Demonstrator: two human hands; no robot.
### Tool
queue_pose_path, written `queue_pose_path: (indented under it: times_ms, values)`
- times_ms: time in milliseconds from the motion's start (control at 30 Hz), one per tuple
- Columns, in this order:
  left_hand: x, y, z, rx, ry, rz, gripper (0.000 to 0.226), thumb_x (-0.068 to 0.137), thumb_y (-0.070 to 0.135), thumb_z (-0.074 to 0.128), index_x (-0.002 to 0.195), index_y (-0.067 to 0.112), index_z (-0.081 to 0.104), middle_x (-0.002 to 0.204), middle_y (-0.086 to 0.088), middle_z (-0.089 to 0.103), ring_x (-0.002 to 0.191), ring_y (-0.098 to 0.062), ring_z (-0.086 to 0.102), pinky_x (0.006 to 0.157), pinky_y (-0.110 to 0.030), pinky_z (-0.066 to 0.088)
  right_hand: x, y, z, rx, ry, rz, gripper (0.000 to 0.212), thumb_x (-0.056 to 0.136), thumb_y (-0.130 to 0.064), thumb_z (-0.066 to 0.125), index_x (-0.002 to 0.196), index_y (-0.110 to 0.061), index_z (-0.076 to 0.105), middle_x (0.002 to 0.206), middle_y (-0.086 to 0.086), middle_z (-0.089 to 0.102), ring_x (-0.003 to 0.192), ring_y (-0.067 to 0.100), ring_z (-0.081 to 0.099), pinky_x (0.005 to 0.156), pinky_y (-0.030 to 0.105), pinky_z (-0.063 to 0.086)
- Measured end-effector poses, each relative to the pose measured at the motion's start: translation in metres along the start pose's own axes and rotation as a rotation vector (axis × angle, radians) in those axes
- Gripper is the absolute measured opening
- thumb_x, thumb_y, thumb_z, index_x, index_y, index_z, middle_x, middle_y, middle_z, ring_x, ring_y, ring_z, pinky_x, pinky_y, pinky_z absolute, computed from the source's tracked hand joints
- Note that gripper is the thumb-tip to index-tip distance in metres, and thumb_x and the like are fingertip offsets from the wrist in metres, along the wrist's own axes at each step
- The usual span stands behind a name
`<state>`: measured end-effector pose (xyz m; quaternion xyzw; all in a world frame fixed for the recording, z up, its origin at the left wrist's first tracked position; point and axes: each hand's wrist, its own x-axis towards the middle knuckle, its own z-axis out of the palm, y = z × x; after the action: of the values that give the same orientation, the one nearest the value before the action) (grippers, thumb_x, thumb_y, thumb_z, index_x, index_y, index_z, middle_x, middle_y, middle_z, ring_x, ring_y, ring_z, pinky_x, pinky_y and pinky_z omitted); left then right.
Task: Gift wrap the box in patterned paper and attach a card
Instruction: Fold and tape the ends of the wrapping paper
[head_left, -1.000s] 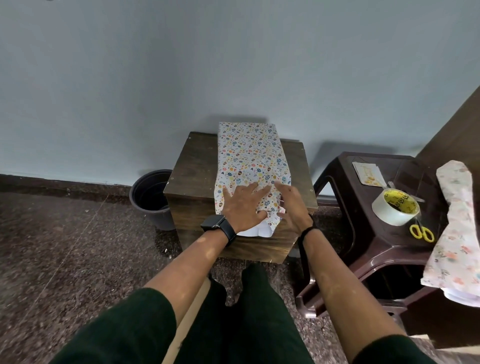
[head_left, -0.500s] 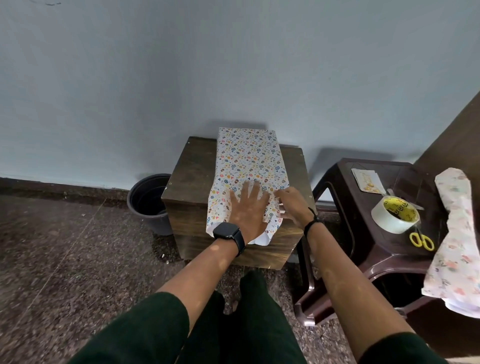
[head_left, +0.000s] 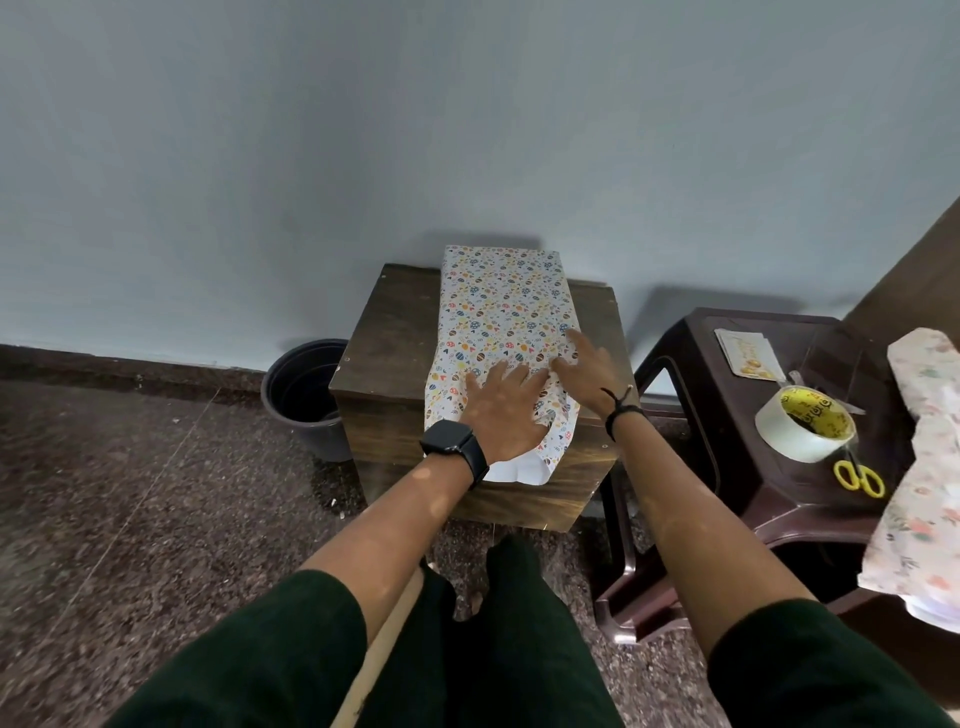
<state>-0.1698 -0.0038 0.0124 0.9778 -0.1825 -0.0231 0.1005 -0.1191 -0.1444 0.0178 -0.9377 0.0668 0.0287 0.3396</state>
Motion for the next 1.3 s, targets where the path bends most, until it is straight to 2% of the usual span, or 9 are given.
queue_pose_path:
  times_ms: [167, 300, 367, 467, 667, 800, 967, 1167, 1300]
  values:
    - [0.001, -0.002, -0.002, -0.015, -0.018, 0.008, 0.070, 0.090, 0.038, 0.051, 0.149, 0.021, 0.017, 0.153, -0.001, 0.023, 0.142, -0.029, 0.013, 0.111, -0.062, 0.015, -0.011, 0.005, -0.002, 0.065, 0.005, -0.048, 0.049, 0.097, -0.037, 0.043, 0.143, -0.023, 0.034, 0.125, 0.010, 0.056, 0.104, 0.027, 0.059, 0.085, 0.039, 0.051]
    - [-0.001, -0.003, 0.004, -0.058, 0.007, 0.021, 0.067, 0.090, 0.036, 0.052, 0.147, 0.019, 0.020, 0.154, -0.002, 0.024, 0.145, -0.028, 0.010, 0.112, -0.063, 0.010, -0.027, 0.010, 0.019, 0.731, 0.110, 0.228, 0.037, 0.092, -0.026, 0.059, 0.117, -0.009, 0.039, 0.100, 0.005, 0.060, 0.084, 0.016, 0.060, 0.059, 0.030, 0.052]
    - [-0.004, -0.003, 0.005, -0.087, 0.021, 0.020, 0.063, 0.090, 0.036, 0.052, 0.143, 0.015, 0.024, 0.151, -0.003, 0.029, 0.145, -0.028, 0.010, 0.113, -0.062, 0.010, -0.028, 0.013, 0.030, 0.836, 0.050, 0.282, 0.031, 0.090, -0.030, 0.061, 0.104, -0.006, 0.046, 0.083, 0.003, 0.052, 0.074, 0.015, 0.054, 0.054, 0.027, 0.049]
    - [-0.004, -0.004, 0.008, -0.106, 0.018, 0.010, 0.065, 0.091, 0.038, 0.051, 0.143, 0.011, 0.022, 0.149, -0.003, 0.033, 0.146, -0.027, 0.009, 0.113, -0.060, 0.009, -0.033, 0.008, 0.033, 0.857, -0.024, 0.296, 0.023, 0.093, -0.032, 0.057, 0.090, -0.011, 0.048, 0.071, 0.007, 0.037, 0.068, 0.018, 0.042, 0.050, 0.026, 0.045]
    - [-0.004, -0.006, 0.006, -0.067, -0.059, 0.046, 0.078, 0.089, 0.046, 0.050, 0.148, 0.011, 0.013, 0.156, -0.004, 0.020, 0.147, -0.026, 0.004, 0.115, -0.057, 0.006, -0.035, 0.007, 0.030, 0.812, -0.079, 0.278, 0.014, 0.093, -0.020, 0.057, 0.088, -0.007, 0.054, 0.081, 0.012, 0.050, 0.066, 0.020, 0.050, 0.048, 0.025, 0.045]
    - [-0.008, -0.018, -0.005, -0.339, -0.061, 0.069, 0.067, 0.080, 0.059, 0.053, 0.134, 0.019, 0.045, 0.147, -0.003, 0.037, 0.138, -0.022, 0.028, 0.114, -0.051, 0.017, -0.031, 0.013, 0.028, 0.784, -0.087, 0.279, 0.010, 0.088, -0.001, 0.055, 0.079, -0.004, 0.053, 0.080, 0.016, 0.050, 0.073, 0.026, 0.053, 0.060, 0.035, 0.043]
    - [-0.025, -0.051, -0.010, -0.450, 0.453, -0.404, 0.047, 0.087, 0.036, 0.059, 0.126, 0.012, 0.047, 0.135, -0.008, 0.040, 0.124, -0.023, 0.038, 0.104, -0.038, 0.034, -0.033, 0.012, 0.024, 0.704, -0.133, 0.258, 0.019, 0.093, -0.006, 0.051, 0.077, -0.015, 0.051, 0.102, 0.016, 0.055, 0.090, 0.027, 0.057, 0.077, 0.040, 0.053]
    - [-0.031, -0.054, -0.006, -1.118, 0.260, -0.666, 0.044, 0.086, 0.034, 0.065, 0.115, 0.010, 0.041, 0.108, -0.004, 0.053, 0.088, -0.013, 0.055, 0.070, -0.027, 0.048, -0.036, 0.009, 0.027, 0.820, -0.160, 0.291, 0.006, 0.094, -0.005, 0.051, 0.089, -0.005, 0.048, 0.100, 0.012, 0.051, 0.090, 0.023, 0.054, 0.076, 0.037, 0.054]
    - [-0.019, -0.053, 0.005, -1.272, 0.262, -0.711, 0.060, 0.076, 0.049, 0.070, 0.115, 0.010, 0.046, 0.113, -0.002, 0.055, 0.100, -0.016, 0.055, 0.090, -0.039, 0.051, -0.038, 0.017, 0.027, 0.799, -0.211, 0.255, 0.009, 0.096, -0.016, 0.050, 0.089, -0.012, 0.052, 0.121, 0.007, 0.051, 0.118, 0.021, 0.044, 0.104, 0.049, 0.035]
